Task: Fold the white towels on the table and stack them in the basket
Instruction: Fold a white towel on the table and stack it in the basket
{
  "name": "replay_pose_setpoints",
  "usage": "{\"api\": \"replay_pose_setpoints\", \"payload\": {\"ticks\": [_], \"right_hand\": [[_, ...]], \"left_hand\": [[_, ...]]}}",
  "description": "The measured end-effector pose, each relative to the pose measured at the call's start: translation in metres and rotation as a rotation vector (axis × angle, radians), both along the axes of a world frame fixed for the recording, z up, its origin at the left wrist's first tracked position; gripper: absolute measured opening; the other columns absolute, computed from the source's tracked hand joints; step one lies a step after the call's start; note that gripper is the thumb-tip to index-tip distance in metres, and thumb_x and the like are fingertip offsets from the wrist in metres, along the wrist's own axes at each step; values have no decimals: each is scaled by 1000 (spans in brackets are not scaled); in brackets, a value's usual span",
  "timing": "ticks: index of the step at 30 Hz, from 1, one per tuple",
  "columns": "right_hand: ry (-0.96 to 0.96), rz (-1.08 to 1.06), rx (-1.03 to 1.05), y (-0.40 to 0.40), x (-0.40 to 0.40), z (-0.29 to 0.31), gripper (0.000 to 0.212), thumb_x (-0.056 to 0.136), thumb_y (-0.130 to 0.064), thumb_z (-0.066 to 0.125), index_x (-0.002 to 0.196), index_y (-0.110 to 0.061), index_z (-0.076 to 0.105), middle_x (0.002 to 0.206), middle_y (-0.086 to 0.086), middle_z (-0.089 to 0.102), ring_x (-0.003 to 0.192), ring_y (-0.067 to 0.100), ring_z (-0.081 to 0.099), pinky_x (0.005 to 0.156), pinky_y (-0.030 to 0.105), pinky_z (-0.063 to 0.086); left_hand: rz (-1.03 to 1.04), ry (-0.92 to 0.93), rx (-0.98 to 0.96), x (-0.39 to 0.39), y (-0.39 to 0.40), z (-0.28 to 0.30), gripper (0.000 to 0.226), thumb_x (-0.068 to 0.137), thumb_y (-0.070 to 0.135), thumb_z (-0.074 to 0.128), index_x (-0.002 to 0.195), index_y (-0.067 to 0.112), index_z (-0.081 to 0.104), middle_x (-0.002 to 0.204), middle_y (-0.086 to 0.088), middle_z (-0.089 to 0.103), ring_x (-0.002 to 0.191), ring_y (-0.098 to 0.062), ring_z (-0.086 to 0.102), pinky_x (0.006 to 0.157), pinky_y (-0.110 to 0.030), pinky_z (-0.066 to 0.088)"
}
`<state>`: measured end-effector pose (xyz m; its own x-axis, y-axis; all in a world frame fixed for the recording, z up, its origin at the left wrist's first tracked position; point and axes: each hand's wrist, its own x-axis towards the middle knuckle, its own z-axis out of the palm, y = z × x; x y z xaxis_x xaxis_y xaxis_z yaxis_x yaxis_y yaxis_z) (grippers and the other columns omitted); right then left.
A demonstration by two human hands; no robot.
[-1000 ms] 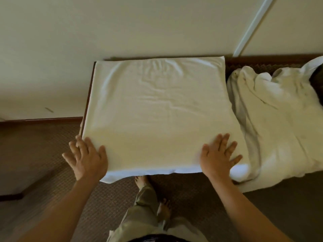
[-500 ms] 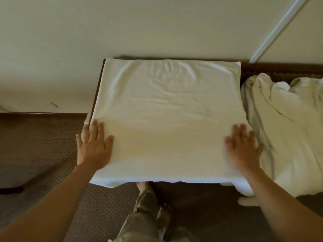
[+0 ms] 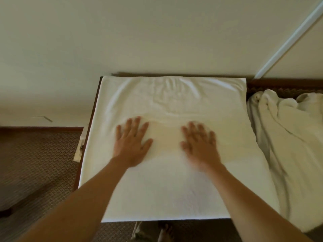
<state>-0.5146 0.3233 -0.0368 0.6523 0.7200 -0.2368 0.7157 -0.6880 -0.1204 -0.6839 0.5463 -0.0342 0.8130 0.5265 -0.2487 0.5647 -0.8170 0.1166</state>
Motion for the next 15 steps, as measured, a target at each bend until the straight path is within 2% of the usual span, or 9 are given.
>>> {"api": "replay_pose_setpoints", "payload": {"ticks": [2, 4, 6, 7, 9, 11, 13, 15], "right_hand": [[3, -239, -56, -32, 47, 4, 66, 98, -59, 3, 162, -42, 3, 171, -9, -7, 158, 26, -3, 123, 60, 3], [43, -501, -83, -55, 78, 13, 63, 102, -57, 3, 162, -40, -1, 171, -9, -10, 158, 31, -6, 120, 68, 2], [55, -699, -101, -50, 85, 15, 64, 103, -51, 5, 164, -32, -1, 172, -6, -9, 156, 38, -8, 117, 74, 3], [20, -725, -75, -34, 78, 14, 66, 102, -47, 8, 164, -25, 5, 172, -1, -4, 156, 41, -4, 115, 76, 5], [-98, -532, 55, 16, 50, 10, 71, 97, -43, 22, 161, -13, 27, 170, 12, 16, 152, 48, 17, 113, 78, 14], [-114, -145, 134, 73, 9, 3, 67, 96, -41, 33, 156, -13, 41, 165, 12, 30, 149, 45, 30, 115, 69, 18], [-72, 137, 124, 114, -19, -3, 65, 98, -44, 34, 159, -19, 36, 168, 2, 24, 154, 36, 23, 120, 60, 11], [-45, 171, 130, 130, -3, -7, 63, 101, -49, 31, 160, -29, 32, 169, -5, 20, 156, 30, 19, 121, 58, 9]], "left_hand": [[140, -3, 20, -21, 47, 0, 80, 90, 72, -3, 162, 39, -4, 170, 6, -17, 157, -23, -14, 126, -51, -8], [226, 19, 24, -35, 80, 4, 82, 91, 70, -4, 164, 33, -4, 170, 4, -18, 157, -26, -14, 125, -51, -9], [294, 31, 26, -32, 88, 9, 80, 95, 64, 0, 164, 26, -2, 171, 0, -16, 157, -31, -13, 125, -52, -10], [346, 18, 37, -25, 83, 9, 76, 99, 59, 6, 165, 22, 0, 171, -4, -14, 157, -34, -12, 125, -54, -9], [371, -55, 38, 4, 63, 11, 69, 103, 48, 14, 165, 19, 6, 171, -9, -9, 156, -39, -9, 123, -55, -10], [171, -138, -24, 40, 35, 9, 68, 100, 46, 16, 164, 22, 16, 171, -8, -1, 157, -38, -1, 123, -53, -8], [-51, -123, -45, 66, 21, 2, 67, 99, 46, 13, 163, 28, 20, 171, -2, -3, 158, -32, -1, 125, -51, -8], [-66, -67, -48, 74, 47, 0, 67, 99, 54, 8, 164, 35, 9, 169, 4, -14, 158, -27, -11, 125, -51, -9]]}}
